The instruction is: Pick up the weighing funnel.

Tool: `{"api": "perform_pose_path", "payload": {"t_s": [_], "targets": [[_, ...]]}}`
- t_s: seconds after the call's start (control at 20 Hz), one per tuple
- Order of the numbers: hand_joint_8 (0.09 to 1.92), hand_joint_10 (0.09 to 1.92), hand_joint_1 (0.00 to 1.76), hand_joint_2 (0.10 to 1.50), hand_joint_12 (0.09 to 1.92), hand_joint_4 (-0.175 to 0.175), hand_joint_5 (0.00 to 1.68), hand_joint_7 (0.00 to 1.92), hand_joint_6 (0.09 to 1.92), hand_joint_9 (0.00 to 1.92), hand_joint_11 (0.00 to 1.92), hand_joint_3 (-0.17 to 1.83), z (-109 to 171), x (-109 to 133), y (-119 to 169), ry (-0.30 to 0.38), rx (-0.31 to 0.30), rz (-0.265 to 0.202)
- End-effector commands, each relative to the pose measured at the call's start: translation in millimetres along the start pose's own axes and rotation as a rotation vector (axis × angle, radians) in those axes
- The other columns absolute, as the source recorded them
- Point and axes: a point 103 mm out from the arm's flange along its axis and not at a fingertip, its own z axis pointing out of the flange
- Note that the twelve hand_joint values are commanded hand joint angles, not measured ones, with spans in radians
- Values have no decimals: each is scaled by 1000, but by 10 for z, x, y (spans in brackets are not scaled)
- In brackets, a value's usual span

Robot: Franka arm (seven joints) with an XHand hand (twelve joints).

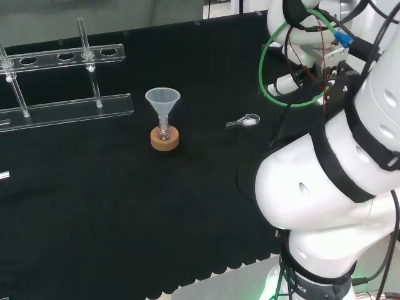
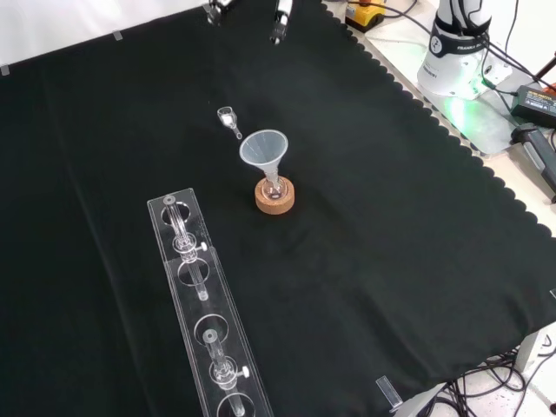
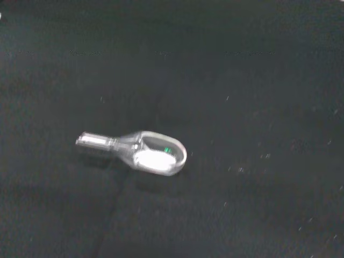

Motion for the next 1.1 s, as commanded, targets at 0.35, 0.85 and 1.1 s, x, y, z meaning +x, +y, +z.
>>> {"api": "perform_pose_path", "payload": {"t_s": [0.35, 0.85, 1.1], "targets": [[806, 787, 558, 720, 1369, -54, 634, 464, 183, 571, 614, 8, 625, 58, 446, 49, 101, -64], [786, 765, 554, 723, 1382, -47, 550, 515, 551, 600, 596, 4, 1040, -34, 673, 99, 142, -76], [791, 765, 553, 724, 1382, -49, 534, 526, 600, 607, 594, 4, 1198, -53, 743, 121, 151, -81]]}}
